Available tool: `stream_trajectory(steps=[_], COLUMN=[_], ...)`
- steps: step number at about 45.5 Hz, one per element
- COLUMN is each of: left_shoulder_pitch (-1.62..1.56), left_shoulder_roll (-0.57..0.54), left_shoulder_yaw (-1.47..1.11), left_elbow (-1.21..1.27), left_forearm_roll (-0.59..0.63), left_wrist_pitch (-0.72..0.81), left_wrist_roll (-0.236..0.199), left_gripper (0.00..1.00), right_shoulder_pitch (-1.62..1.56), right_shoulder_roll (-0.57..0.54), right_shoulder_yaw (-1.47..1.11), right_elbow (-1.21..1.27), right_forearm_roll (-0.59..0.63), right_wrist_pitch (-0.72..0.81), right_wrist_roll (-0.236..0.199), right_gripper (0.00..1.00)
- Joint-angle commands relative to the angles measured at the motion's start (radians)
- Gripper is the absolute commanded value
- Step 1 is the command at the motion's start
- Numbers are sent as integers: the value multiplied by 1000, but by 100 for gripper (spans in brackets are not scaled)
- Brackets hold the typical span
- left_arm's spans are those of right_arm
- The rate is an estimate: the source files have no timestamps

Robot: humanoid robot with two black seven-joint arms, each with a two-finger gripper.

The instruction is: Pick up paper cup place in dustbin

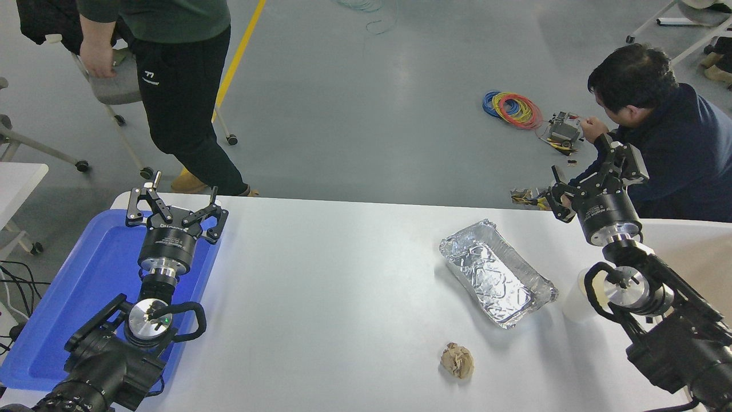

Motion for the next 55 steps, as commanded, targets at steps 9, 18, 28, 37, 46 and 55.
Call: stream_trajectory(steps=[9,18,28,37,46,55], left_shoulder_pitch=[0,0,0,0,0,0], left_shoulder_roll=[-1,-1,0,0,-1,0], left_shoulder_yaw=[0,0,0,0,0,0], left_elbow=[0,0,0,0,0,0], left_forearm_roll=[0,0,0,0,0,0], left_wrist_pitch=[0,0,0,0,0,0], left_wrist_roll=[0,0,0,0,0,0], left_gripper=[100,100,100,100,100,100], right_shoulder_pitch=[-6,-17,-15,-17,-6,-9], right_shoulder_roll=[4,5,5,1,-1,-21], right_shoulder_yaw=[0,1,0,0,1,-2], right_elbow=[1,2,4,4,4,4], right_forearm_roll=[-1,1,1,1,-1,-1], right_wrist_pitch=[-5,-3,-3,-8,-15,-14], right_wrist_roll=[2,2,2,0,0,0], right_gripper=[100,100,100,100,100,100])
